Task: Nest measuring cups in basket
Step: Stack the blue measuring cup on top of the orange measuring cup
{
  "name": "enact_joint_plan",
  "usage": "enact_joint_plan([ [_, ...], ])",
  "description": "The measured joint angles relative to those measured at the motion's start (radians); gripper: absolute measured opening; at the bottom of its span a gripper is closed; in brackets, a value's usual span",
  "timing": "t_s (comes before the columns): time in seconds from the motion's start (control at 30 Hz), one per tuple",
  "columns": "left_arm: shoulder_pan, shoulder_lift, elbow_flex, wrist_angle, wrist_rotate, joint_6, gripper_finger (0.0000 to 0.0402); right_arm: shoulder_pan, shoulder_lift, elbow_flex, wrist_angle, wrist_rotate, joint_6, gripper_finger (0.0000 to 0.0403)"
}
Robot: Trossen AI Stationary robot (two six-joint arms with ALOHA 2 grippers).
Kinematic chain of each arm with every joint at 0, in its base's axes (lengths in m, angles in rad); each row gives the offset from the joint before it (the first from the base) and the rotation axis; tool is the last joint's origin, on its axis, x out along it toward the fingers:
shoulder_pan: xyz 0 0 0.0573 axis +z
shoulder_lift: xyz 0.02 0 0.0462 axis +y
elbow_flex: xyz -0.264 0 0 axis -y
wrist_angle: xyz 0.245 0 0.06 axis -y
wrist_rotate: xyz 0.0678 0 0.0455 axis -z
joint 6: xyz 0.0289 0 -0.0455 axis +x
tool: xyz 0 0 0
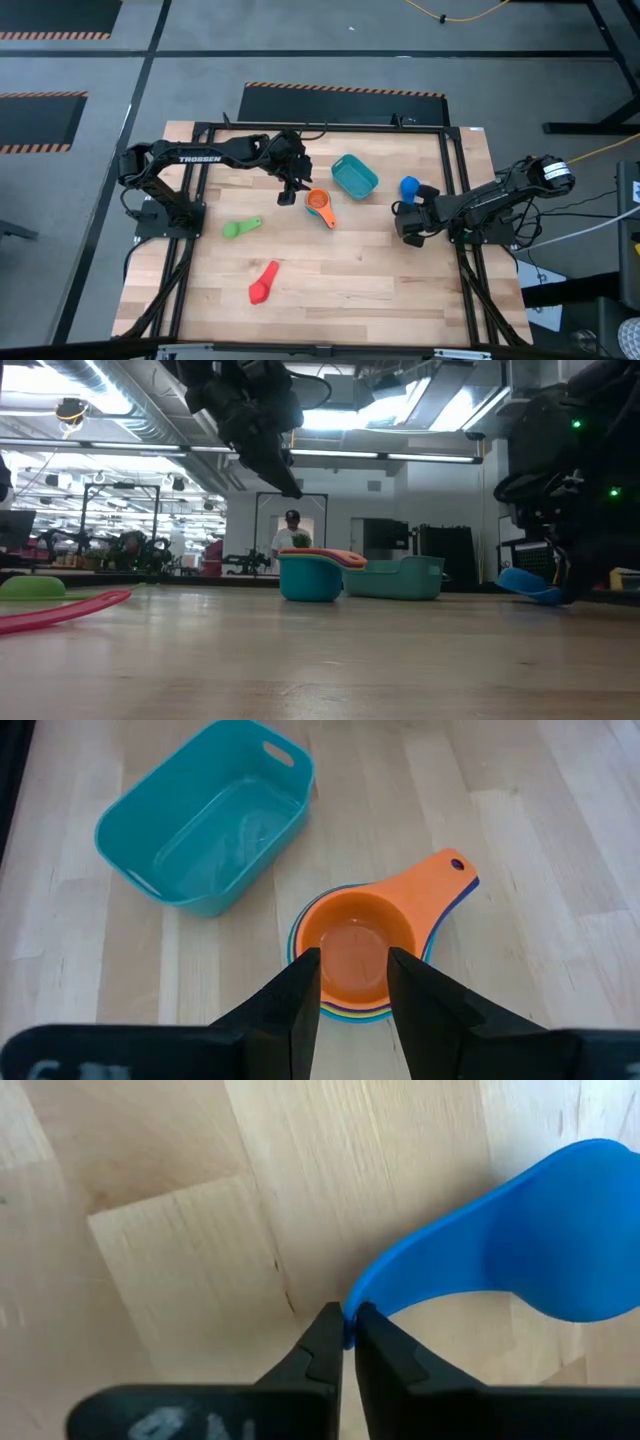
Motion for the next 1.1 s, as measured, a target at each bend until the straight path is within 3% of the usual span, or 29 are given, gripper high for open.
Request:
enact_joint_plan([
  [0.37, 0.000, 0.000, 0.000, -0.001, 0.000, -0.001, 0.0112, 0.000, 0.001, 0.162, -0.010, -0.014, -0.074, 0.0019],
  [0.87, 0.000, 0.000, 0.000, -0.001, 0.000, -0.001, 0.0112, 0.001, 0.001, 0.478, -0.232, -0.039, -0.138, 0.0018],
  [1.1, 0.000, 0.000, 0.000, -0.001, 0.000, -0.001, 0.0111, 0.001, 0.000, 0.608, -0.240, -0.040, -0.187, 0.0017],
])
